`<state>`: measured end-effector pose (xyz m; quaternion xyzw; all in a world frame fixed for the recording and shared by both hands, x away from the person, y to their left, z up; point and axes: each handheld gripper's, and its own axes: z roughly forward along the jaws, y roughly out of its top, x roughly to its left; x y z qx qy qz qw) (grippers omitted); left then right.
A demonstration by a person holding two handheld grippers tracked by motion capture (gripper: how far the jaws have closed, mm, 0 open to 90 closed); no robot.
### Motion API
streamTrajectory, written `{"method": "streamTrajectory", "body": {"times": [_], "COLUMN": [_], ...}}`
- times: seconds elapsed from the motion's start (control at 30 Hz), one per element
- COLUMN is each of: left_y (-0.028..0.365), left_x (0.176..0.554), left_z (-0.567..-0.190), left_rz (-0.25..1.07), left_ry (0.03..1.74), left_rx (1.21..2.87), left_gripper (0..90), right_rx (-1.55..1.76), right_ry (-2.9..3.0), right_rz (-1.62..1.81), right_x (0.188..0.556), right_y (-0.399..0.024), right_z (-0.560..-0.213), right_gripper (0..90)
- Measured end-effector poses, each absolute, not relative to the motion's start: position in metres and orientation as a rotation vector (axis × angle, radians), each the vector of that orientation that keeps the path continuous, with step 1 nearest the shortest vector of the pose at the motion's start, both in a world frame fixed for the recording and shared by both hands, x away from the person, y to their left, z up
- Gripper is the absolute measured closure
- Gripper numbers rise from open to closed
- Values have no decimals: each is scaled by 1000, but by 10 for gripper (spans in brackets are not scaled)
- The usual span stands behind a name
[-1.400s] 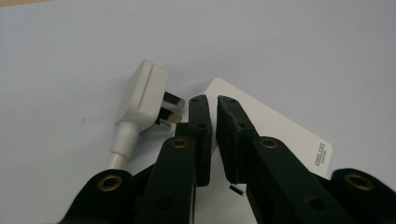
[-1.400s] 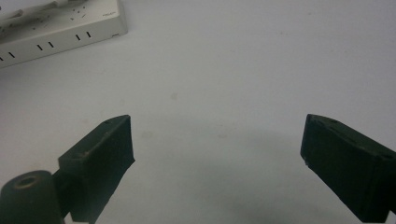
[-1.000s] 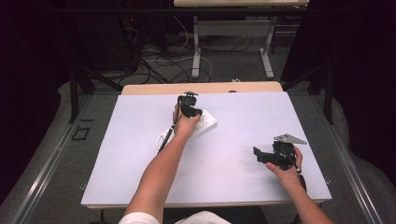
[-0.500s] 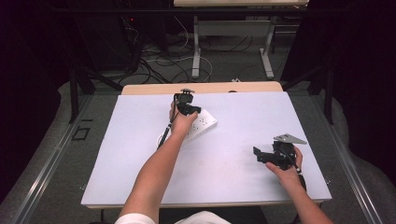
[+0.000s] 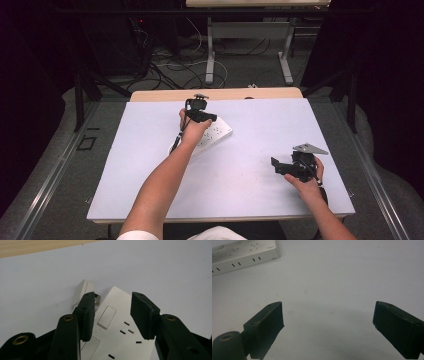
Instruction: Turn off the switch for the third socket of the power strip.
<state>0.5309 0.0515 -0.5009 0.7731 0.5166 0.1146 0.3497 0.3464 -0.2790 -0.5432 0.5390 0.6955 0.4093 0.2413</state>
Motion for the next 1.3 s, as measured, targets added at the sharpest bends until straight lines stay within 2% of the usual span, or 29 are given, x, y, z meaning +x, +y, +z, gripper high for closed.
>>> {"method": "streamTrajectory", "body": {"times": [0.4, 0.77, 1.3], "left_y": [54, 52, 51], "left_x": [527, 515, 497], "left_z": [-495, -486, -476], "left_rz": [294, 352, 374], "left_ry": [1294, 1234, 1089], "left_rx": [2047, 2132, 2213], "left_gripper": [461, 373, 362], "right_rx": [1489, 1491, 1493], "right_ry": [1902, 1902, 1899], "right_rz": [1127, 1128, 1122], "right_x": [346, 346, 346], "right_y": [-278, -278, -279], "right_z": [-543, -543, -543], "right_gripper": [91, 92, 95]}}
